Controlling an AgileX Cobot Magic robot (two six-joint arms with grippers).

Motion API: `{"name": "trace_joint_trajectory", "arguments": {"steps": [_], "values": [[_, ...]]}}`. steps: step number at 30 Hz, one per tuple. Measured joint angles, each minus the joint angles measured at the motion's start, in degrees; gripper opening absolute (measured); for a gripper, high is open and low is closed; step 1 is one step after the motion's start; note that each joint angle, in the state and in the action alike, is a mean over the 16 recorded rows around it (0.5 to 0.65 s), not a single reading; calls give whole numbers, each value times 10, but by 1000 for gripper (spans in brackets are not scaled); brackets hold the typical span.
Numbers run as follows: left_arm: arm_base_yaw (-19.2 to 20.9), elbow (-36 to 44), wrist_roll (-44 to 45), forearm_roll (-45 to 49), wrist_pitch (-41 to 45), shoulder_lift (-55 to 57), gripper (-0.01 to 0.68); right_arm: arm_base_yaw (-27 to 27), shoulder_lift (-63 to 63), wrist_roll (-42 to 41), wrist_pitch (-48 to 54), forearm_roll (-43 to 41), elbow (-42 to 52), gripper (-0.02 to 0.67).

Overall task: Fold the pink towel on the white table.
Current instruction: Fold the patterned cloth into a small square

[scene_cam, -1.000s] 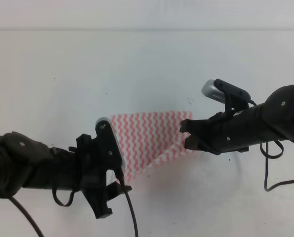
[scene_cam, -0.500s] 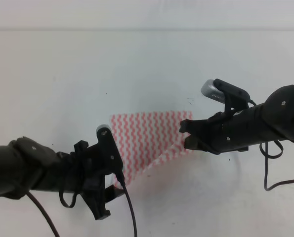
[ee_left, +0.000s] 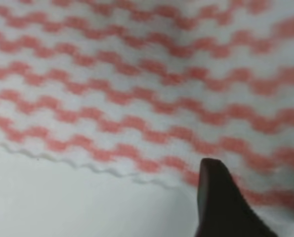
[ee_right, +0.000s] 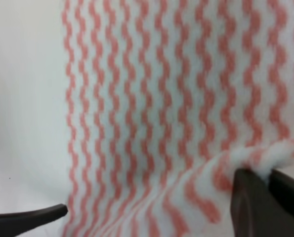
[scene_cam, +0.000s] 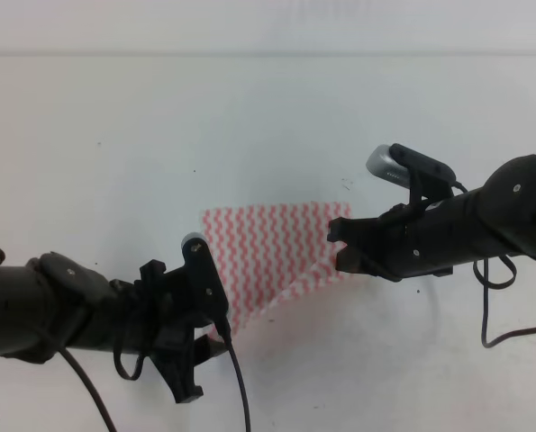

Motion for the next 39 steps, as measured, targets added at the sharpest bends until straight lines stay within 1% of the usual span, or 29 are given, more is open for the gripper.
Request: {"name": "trace_joint_trajectory", "arguments": {"steps": [2,8,13,18,30,39], "values": [[0,0,-1,0,-1,1,234,0,1,0,0,0,0,-15],[0,0,-9,-1,-2,-2,123,0,0,-1,0,0,0,-15],[0,1,-17,-4,-6,-11,47,0,1,-2,3,0,0,-15],[0,1,-22,-13,-14,-20,3,0,3,-2,5,0,0,-14],[0,-4,-25,-73,-52,-30,-1,0,3,-2,5,0,0,-13],[0,-33,-27,-92,-62,-22,-1,0,1,-1,-3,0,0,-14]]}}
